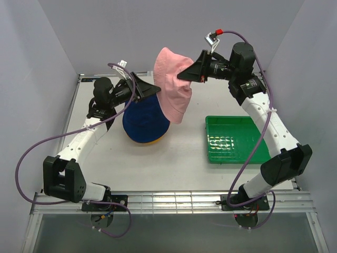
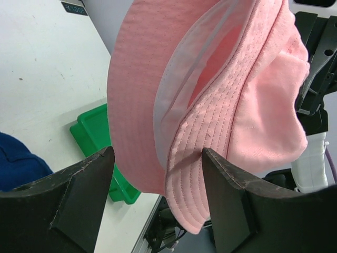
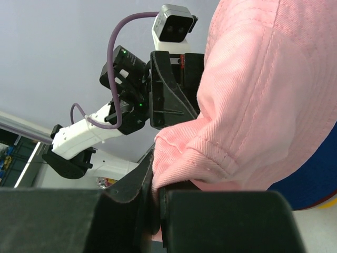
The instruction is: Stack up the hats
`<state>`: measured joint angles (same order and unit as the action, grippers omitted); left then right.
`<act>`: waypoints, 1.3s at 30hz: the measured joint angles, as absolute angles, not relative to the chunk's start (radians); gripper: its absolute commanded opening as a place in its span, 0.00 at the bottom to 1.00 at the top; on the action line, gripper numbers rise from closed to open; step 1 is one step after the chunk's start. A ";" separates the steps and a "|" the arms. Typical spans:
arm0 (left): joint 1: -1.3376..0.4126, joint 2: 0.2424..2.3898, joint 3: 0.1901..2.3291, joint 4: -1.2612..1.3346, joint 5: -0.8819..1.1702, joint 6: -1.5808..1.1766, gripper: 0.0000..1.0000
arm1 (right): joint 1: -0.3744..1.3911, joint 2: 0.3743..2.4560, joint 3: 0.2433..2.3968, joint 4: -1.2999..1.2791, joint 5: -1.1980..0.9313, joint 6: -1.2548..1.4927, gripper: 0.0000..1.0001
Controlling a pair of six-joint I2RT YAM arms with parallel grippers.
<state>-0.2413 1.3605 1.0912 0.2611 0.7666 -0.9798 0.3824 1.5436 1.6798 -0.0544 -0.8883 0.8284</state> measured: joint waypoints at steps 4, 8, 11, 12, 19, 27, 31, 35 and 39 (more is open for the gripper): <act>-0.253 1.370 1.091 0.308 0.756 -1.010 0.77 | 0.388 1.544 1.681 -0.043 -0.888 0.836 0.08; -0.262 1.371 1.098 0.348 0.749 -1.038 0.73 | 0.388 1.544 1.681 -0.038 -0.884 0.838 0.08; -0.270 1.377 1.108 0.370 0.748 -1.057 0.61 | 0.388 1.545 1.681 -0.033 -0.876 0.839 0.08; -0.272 1.380 1.111 0.376 0.748 -1.062 0.51 | 0.388 1.544 1.681 -0.033 -0.874 0.838 0.08; -0.272 1.381 1.112 0.373 0.746 -1.084 0.17 | 0.389 1.554 1.713 -0.136 -0.800 0.773 0.08; -0.273 1.381 1.172 0.183 0.675 -1.019 0.00 | 0.436 1.583 1.822 -0.381 -0.624 0.617 0.08; -0.272 1.379 1.216 0.043 0.606 -0.962 0.00 | 0.495 1.635 1.886 -0.456 -0.537 0.561 0.08; -0.249 1.370 1.227 -0.086 0.550 -0.917 0.00 | 0.543 1.704 1.926 -0.504 -0.466 0.528 0.08; -0.191 1.357 1.226 -0.192 0.533 -0.891 0.00 | 0.573 1.773 1.953 -0.547 -0.422 0.511 0.08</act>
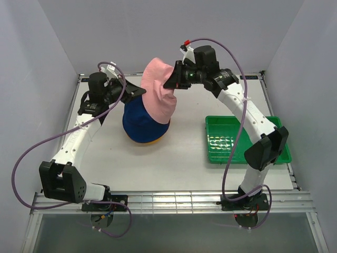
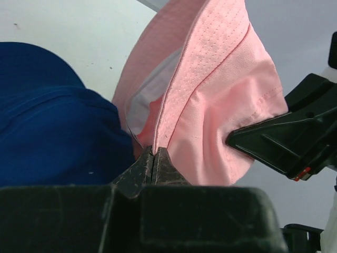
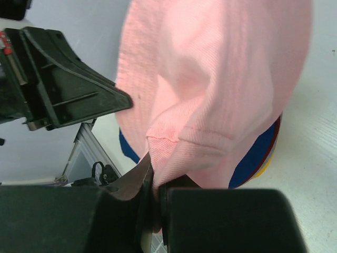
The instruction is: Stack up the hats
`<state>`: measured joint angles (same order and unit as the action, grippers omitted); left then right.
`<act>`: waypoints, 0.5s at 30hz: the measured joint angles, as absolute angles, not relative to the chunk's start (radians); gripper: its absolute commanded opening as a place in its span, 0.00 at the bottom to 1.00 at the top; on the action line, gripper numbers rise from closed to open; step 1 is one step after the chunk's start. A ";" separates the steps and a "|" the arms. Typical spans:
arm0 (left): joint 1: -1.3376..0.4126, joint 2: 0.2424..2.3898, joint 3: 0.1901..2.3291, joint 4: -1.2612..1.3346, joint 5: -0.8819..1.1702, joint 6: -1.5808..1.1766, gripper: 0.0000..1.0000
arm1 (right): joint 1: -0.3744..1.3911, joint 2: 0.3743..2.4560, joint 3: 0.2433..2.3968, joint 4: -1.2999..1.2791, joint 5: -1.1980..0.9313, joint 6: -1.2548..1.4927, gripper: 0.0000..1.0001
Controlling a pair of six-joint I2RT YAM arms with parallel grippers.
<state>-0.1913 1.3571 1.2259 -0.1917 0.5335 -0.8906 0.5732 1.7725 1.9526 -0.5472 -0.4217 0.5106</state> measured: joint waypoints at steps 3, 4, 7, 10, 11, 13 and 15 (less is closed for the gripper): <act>-0.145 1.334 1.222 -0.242 0.540 -0.882 0.00 | 0.587 1.816 1.975 -0.570 -0.397 0.503 0.08; -0.134 1.325 1.222 -0.256 0.542 -0.878 0.00 | 0.591 1.826 1.983 -0.579 -0.391 0.502 0.08; -0.109 1.293 1.222 -0.292 0.548 -0.864 0.00 | 0.598 1.845 2.008 -0.591 -0.379 0.499 0.08; -0.085 1.264 1.220 -0.313 0.566 -0.857 0.00 | 0.604 1.851 2.035 -0.602 -0.371 0.496 0.08; -0.075 1.253 1.217 -0.318 0.572 -0.857 0.00 | 0.607 1.852 2.046 -0.604 -0.369 0.496 0.08; -0.063 1.237 1.216 -0.326 0.584 -0.857 0.00 | 0.610 1.852 2.056 -0.604 -0.367 0.495 0.08; -0.057 1.222 1.216 -0.334 0.596 -0.857 0.00 | 0.612 1.852 2.065 -0.605 -0.366 0.494 0.08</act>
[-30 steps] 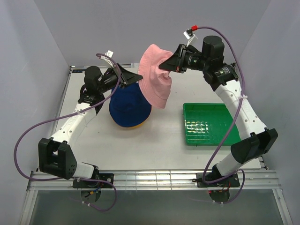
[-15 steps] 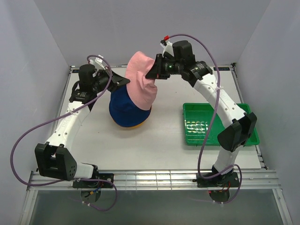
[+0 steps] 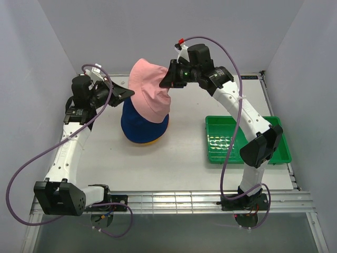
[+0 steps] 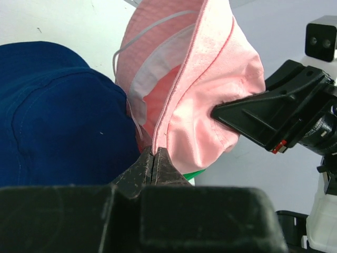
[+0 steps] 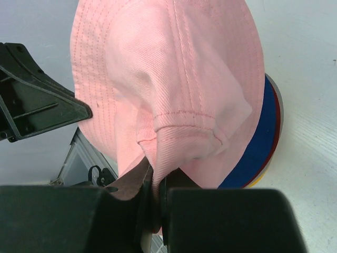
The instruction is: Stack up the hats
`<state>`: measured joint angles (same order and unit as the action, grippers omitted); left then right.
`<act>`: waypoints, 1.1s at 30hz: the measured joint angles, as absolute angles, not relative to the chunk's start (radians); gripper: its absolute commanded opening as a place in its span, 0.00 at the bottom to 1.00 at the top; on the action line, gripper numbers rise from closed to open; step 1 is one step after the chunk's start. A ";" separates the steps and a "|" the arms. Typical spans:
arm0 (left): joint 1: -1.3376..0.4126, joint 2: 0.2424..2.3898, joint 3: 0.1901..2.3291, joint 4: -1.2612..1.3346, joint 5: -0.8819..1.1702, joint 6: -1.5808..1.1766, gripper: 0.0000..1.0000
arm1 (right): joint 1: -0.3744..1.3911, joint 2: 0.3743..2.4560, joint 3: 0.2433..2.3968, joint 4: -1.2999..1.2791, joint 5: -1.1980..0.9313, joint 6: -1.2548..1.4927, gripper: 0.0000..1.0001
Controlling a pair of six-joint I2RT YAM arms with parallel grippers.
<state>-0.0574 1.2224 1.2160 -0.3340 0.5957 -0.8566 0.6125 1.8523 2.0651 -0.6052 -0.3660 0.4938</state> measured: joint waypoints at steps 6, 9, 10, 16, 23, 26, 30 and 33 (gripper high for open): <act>-0.054 1.198 1.208 -0.336 0.630 -0.863 0.00 | 0.614 1.852 2.068 -0.604 -0.366 0.494 0.08; -0.054 1.187 1.183 -0.336 0.637 -0.874 0.00 | 0.617 1.853 2.075 -0.608 -0.369 0.493 0.08; -0.054 1.180 1.166 -0.329 0.640 -0.882 0.00 | 0.618 1.854 2.082 -0.612 -0.369 0.493 0.08; -0.054 1.111 1.037 -0.308 0.658 -0.947 0.00 | 0.632 1.856 2.093 -0.614 -0.375 0.493 0.08; -0.025 1.057 1.009 -0.316 0.637 -0.949 0.00 | 0.645 1.874 2.093 -0.619 -0.376 0.493 0.10; -0.009 1.057 1.009 -0.329 0.620 -0.935 0.00 | 0.649 1.887 2.093 -0.619 -0.374 0.492 0.13; 0.039 1.061 1.008 -0.350 0.617 -0.914 0.00 | 0.661 1.904 2.093 -0.619 -0.372 0.490 0.16; 0.072 1.064 1.005 -0.355 0.617 -0.897 0.00 | 0.669 1.907 2.091 -0.618 -0.369 0.490 0.23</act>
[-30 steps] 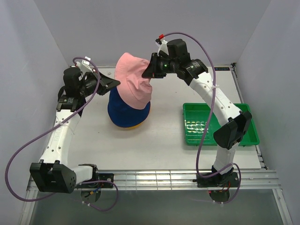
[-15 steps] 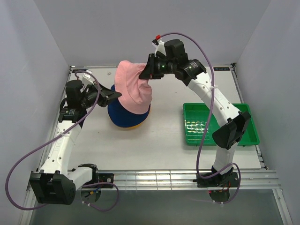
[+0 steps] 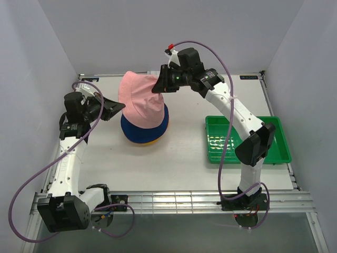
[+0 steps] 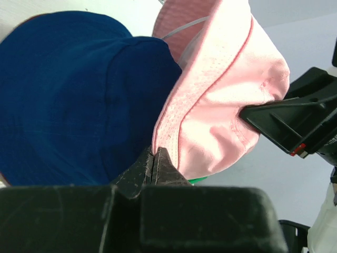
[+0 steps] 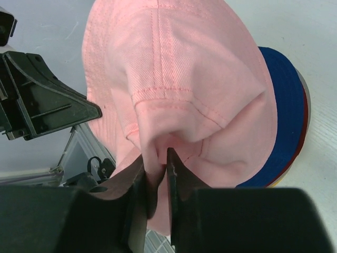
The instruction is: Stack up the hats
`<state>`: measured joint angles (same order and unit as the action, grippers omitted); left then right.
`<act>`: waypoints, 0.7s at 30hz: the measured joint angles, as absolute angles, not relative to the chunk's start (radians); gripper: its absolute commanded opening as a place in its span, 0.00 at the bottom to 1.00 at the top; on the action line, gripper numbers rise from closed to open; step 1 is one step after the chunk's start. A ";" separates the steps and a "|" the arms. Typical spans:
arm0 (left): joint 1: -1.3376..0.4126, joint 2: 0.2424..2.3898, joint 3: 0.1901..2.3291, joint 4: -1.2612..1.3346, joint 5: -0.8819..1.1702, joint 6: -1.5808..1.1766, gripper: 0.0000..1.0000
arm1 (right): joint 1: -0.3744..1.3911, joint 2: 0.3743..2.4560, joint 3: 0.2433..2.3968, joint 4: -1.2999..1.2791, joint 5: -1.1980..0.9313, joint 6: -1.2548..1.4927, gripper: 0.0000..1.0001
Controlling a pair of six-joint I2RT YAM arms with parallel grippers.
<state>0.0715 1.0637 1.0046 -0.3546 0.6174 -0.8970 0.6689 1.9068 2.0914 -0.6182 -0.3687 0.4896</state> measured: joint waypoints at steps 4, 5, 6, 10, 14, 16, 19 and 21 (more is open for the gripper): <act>0.116 1.066 0.992 -0.366 0.618 -0.871 0.00 | 0.669 1.907 2.087 -0.597 -0.364 0.488 0.34; 0.128 1.068 0.987 -0.366 0.619 -0.866 0.00 | 0.670 1.907 2.085 -0.593 -0.363 0.488 0.36; 0.140 1.071 0.979 -0.362 0.623 -0.862 0.00 | 0.670 1.907 2.081 -0.589 -0.361 0.487 0.40; 0.170 1.079 0.927 -0.344 0.643 -0.854 0.00 | 0.670 1.907 2.078 -0.577 -0.361 0.485 0.49; 0.183 1.085 0.881 -0.313 0.661 -0.853 0.00 | 0.669 1.903 2.065 -0.565 -0.360 0.482 0.61; 0.192 1.086 0.855 -0.287 0.676 -0.853 0.00 | 0.669 1.897 2.045 -0.560 -0.356 0.480 0.64; 0.208 1.088 0.820 -0.253 0.697 -0.852 0.00 | 0.667 1.883 2.006 -0.549 -0.352 0.477 0.66; 0.214 1.088 0.799 -0.225 0.712 -0.850 0.00 | 0.661 1.864 1.961 -0.529 -0.355 0.479 0.67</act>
